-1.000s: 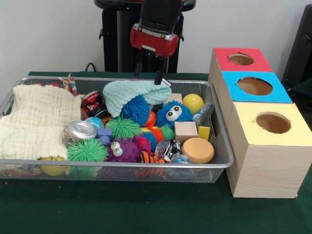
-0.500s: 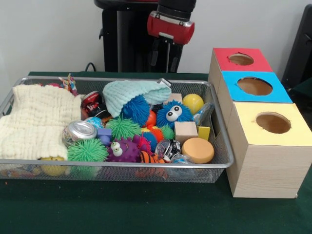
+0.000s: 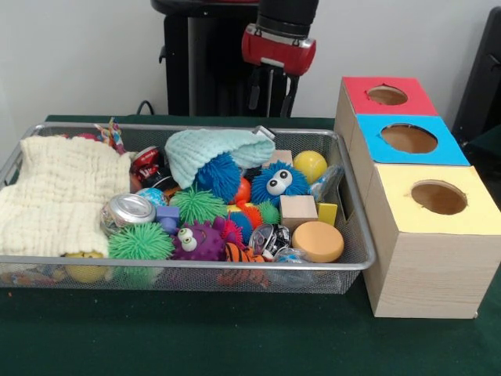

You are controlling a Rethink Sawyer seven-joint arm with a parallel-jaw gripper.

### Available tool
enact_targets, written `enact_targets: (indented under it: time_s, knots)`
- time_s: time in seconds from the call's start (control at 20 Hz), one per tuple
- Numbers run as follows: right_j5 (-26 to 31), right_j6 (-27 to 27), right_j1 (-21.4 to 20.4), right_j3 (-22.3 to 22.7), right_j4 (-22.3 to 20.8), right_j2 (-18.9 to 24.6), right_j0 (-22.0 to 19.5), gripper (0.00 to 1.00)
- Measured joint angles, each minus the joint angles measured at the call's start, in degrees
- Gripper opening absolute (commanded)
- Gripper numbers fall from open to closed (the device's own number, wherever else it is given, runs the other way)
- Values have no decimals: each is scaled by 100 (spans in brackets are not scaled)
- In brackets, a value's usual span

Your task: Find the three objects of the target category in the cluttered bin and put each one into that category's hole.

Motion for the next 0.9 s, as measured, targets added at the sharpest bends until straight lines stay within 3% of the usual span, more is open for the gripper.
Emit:
enact_targets:
  time_s: [0.15, 0.25, 0.5, 0.55, 0.9]
  knots:
    - [117, -2, 0, -36, -349, 294, -368, 100]
    - [355, -56, -1, -90, -833, 717, -816, 100]
    - [749, -191, 2, -170, -1351, 1283, -1314, 100]
    - [967, -264, 4, -232, -1577, 1569, -1509, 100]
    - [1238, -355, 9, -360, -2017, 2227, -1797, 100]
